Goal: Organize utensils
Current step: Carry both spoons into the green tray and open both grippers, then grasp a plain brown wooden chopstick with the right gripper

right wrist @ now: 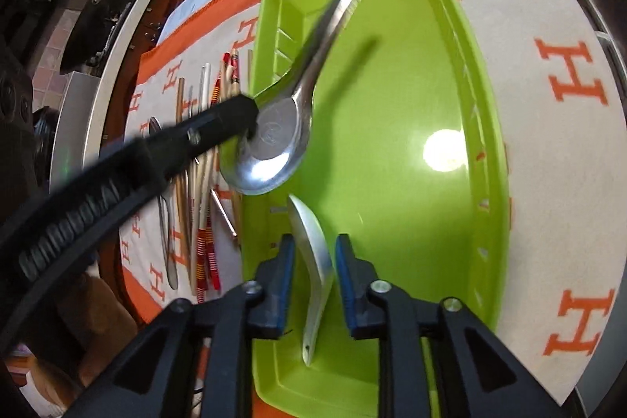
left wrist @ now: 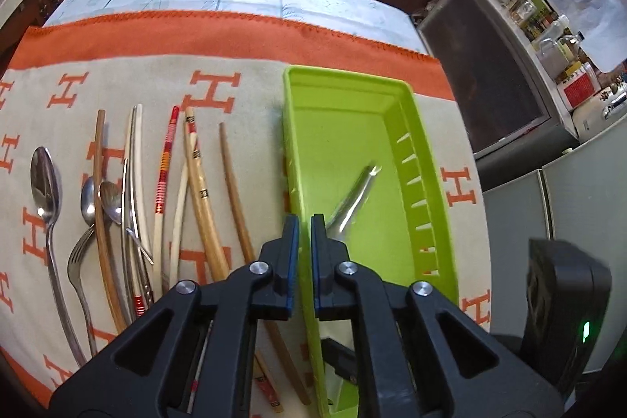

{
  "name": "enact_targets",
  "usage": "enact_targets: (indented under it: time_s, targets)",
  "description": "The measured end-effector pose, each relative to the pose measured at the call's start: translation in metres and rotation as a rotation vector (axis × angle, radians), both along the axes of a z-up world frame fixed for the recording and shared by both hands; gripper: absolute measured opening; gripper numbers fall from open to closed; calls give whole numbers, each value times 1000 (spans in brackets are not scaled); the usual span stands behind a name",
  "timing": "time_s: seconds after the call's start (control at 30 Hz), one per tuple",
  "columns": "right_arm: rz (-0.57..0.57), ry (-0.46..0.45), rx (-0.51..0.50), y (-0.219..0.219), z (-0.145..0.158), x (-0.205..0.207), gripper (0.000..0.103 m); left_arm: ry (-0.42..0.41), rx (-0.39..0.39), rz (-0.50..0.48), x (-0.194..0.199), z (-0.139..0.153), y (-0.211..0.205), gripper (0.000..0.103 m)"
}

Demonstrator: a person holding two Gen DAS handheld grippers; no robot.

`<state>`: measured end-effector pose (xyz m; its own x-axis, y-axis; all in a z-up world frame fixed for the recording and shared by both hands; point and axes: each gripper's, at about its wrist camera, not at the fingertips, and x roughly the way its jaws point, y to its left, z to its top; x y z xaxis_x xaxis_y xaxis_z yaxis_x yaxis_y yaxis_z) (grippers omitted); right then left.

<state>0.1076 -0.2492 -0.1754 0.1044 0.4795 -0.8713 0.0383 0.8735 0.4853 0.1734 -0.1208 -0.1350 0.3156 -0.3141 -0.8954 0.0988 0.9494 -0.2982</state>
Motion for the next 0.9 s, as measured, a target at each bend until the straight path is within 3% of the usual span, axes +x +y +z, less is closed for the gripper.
enact_targets:
  time_s: [0.1,0.37,0.57,0.67,0.73,0.8,0.9]
  targets:
    - [10,-8,-21,9,1,-8,26,26,-30,21,3,-3,9,11]
    - [7,-5,-66,24,4,-24,26,9,-49,30,-5,9,33,11]
    - [15,-3,-70,39,4,-25,26,-14,17,30,-14,25,58,12]
    - [1,2,-88,37,4,-28,27,-4,47,32,-20,29,76,26]
    - [-21,-2,-113,37,7,-28,34,-13,76,43,-27,32,91,43]
    - [-46,-22,-151,35,11,-28,39,-32,104,55,-35,36,104,46]
    - [-81,-58,-192,32,23,-30,40,-57,174,73,-49,40,124,46]
